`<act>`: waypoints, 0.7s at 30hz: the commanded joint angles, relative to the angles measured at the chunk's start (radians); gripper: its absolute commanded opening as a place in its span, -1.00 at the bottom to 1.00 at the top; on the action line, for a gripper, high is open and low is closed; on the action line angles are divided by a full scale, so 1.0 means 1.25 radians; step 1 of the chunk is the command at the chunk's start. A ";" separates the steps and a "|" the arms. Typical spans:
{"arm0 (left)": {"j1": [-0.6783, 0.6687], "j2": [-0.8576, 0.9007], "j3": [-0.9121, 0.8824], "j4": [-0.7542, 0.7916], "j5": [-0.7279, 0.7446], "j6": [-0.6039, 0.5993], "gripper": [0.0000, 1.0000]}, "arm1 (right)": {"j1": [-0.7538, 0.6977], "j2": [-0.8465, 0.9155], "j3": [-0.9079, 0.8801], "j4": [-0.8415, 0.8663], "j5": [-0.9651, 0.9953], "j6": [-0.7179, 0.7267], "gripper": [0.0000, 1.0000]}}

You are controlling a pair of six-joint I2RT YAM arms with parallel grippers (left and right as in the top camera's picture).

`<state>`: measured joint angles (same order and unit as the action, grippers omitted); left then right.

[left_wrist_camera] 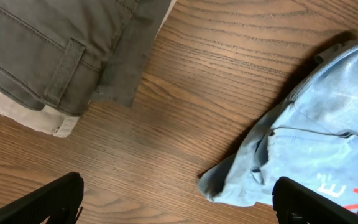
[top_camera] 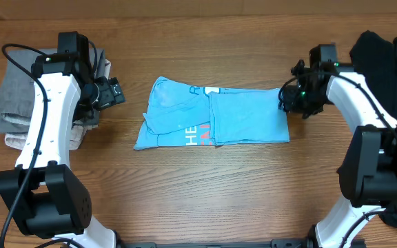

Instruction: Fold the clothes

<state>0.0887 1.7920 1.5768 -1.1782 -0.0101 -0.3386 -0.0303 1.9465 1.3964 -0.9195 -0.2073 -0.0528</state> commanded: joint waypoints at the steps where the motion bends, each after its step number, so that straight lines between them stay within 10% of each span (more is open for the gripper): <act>1: 0.002 0.002 -0.003 0.003 0.008 0.001 1.00 | -0.002 -0.002 -0.055 0.048 -0.049 -0.006 0.00; 17: 0.002 0.002 -0.003 0.003 0.008 0.001 1.00 | -0.004 -0.002 -0.165 0.190 -0.045 -0.002 -0.02; 21: 0.002 0.002 -0.003 0.003 0.008 0.001 1.00 | -0.004 -0.002 -0.165 0.191 -0.045 -0.003 -0.90</act>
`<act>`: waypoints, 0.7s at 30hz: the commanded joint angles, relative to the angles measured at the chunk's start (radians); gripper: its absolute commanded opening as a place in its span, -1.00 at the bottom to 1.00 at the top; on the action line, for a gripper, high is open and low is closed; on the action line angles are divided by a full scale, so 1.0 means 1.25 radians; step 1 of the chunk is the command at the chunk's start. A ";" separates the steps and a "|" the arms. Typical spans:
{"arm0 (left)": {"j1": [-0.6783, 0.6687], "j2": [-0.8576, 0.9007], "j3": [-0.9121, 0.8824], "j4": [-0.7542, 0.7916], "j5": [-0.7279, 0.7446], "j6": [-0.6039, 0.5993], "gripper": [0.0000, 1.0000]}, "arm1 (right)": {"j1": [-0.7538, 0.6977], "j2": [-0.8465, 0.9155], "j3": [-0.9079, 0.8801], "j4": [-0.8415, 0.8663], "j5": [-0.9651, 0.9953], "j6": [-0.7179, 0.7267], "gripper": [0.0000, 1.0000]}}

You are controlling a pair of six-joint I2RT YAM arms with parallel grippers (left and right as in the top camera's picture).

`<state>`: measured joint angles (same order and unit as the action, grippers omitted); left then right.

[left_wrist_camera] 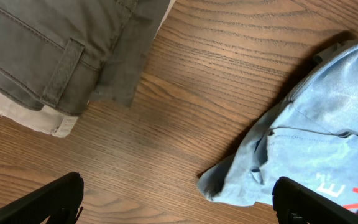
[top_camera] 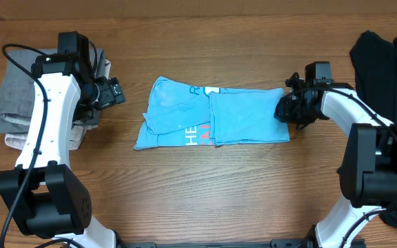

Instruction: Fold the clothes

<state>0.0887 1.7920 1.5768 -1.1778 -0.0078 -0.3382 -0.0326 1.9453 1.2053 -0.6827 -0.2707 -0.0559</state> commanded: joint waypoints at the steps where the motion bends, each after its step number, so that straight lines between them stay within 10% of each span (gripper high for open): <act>1: 0.002 0.002 -0.003 0.003 0.006 0.001 0.99 | -0.002 -0.002 -0.012 0.003 0.006 0.000 -0.92; 21: 0.002 0.002 -0.003 0.003 0.006 0.001 1.00 | -0.222 -0.058 0.259 -0.266 -0.050 0.032 -0.92</act>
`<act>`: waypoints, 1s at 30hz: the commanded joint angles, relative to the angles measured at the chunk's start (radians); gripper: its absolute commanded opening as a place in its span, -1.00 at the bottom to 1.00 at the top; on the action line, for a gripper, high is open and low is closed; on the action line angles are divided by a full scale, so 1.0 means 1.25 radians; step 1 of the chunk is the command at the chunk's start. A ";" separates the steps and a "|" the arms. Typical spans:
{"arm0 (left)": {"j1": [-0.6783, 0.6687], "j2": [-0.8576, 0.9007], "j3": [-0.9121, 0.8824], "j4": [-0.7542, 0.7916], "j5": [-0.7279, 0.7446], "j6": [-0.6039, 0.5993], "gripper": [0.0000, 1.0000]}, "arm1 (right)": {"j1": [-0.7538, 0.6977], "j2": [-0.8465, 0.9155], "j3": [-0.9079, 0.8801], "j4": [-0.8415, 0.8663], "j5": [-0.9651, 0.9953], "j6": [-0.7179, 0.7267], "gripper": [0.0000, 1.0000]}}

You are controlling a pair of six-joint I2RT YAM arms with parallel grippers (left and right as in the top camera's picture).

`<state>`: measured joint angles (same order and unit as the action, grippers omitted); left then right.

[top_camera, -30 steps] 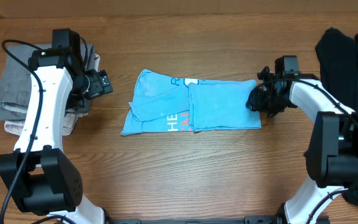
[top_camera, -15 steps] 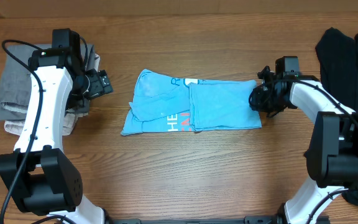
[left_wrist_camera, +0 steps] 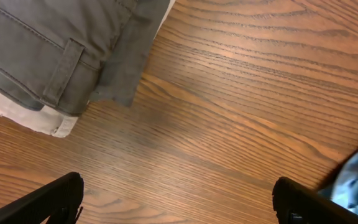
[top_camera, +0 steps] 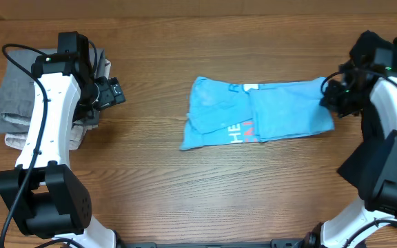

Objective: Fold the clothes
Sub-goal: 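Grasp the right half with the right gripper and fold it over leftward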

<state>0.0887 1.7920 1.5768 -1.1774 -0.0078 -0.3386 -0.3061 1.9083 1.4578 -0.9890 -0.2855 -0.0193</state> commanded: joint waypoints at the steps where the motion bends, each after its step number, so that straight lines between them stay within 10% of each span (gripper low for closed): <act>1: 0.002 0.002 -0.003 0.003 0.006 0.001 1.00 | -0.002 -0.028 0.072 -0.036 -0.046 -0.001 -0.92; 16: 0.002 0.002 -0.003 0.003 0.006 0.001 0.99 | 0.197 -0.028 0.339 -0.271 -0.080 0.067 -0.92; 30: 0.002 0.002 -0.003 0.003 0.006 0.001 1.00 | 0.421 -0.027 0.330 -0.201 -0.081 0.214 -0.92</act>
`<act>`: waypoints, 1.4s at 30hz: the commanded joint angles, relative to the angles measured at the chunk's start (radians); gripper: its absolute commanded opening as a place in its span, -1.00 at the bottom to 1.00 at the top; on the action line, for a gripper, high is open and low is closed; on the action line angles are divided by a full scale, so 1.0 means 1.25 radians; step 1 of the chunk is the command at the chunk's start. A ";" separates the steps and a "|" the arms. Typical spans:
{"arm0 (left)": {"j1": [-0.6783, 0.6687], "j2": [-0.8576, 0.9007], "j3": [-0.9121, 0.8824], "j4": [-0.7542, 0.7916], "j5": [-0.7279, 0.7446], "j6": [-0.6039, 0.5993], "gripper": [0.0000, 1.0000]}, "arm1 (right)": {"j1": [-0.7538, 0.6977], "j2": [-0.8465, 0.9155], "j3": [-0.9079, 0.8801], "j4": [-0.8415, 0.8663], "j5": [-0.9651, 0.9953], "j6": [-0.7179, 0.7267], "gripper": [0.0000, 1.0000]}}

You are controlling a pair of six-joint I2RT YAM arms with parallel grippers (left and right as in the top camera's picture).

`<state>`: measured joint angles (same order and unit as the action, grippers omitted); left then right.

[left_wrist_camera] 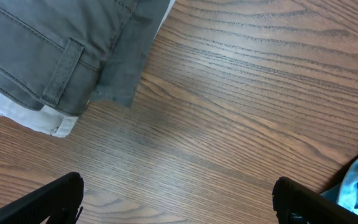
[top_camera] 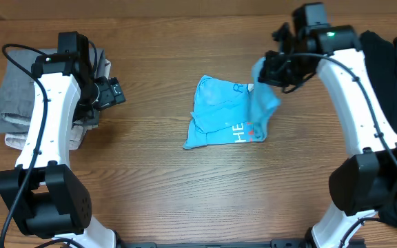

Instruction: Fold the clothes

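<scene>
A light blue T-shirt [top_camera: 220, 116] with red and white letters lies in the middle of the table, its right end lifted up. My right gripper [top_camera: 262, 71] is shut on that raised end, above the shirt's right part. My left gripper [top_camera: 116, 91] stands open beside the stack of folded clothes, with nothing between its fingers [left_wrist_camera: 55, 199]. In the left wrist view only a corner of the blue shirt shows at the right edge.
A stack of folded grey and beige clothes [top_camera: 19, 100] sits at the far left, its edge [left_wrist_camera: 61, 56] close to my left gripper. Dark garments [top_camera: 391, 62] are piled at the far right.
My right gripper has risen and moved left with the shirt's right end, now held above the shirt. The shirt has bunched up and its right part hangs folded over. The left arm is unchanged.
The shirt lay flat at the centre with my right gripper at its right edge, then down on that edge. Then shirt and gripper were further right. Now the gripper holds the right end raised and carried leftward.
</scene>
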<state>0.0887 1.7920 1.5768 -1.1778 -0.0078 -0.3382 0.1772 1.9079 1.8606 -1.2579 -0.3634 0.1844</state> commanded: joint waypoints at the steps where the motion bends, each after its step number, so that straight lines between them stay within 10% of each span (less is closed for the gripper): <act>1: 0.002 0.002 -0.003 0.003 0.006 0.001 1.00 | 0.046 -0.026 0.008 0.021 -0.016 0.062 -0.92; 27: 0.002 0.002 -0.003 0.003 0.006 0.001 1.00 | 0.252 0.098 0.003 0.134 0.070 0.063 -0.77; 32: 0.002 0.002 -0.003 0.003 0.006 0.001 0.99 | 0.276 0.121 0.003 0.157 0.072 0.062 0.22; 36: 0.002 0.002 -0.003 0.003 0.006 0.001 0.99 | 0.263 0.109 0.022 0.146 0.060 -0.005 0.40; 40: 0.002 0.002 -0.003 0.003 0.006 0.001 0.99 | 0.204 0.070 0.038 0.096 0.042 -0.001 0.36; 42: 0.002 0.002 -0.003 0.003 0.006 0.001 1.00 | 0.176 0.065 0.038 0.064 -0.009 -0.001 -0.14</act>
<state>0.0887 1.7920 1.5768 -1.1778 -0.0078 -0.3382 0.4541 2.0556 1.8729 -1.1549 -0.3092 0.1913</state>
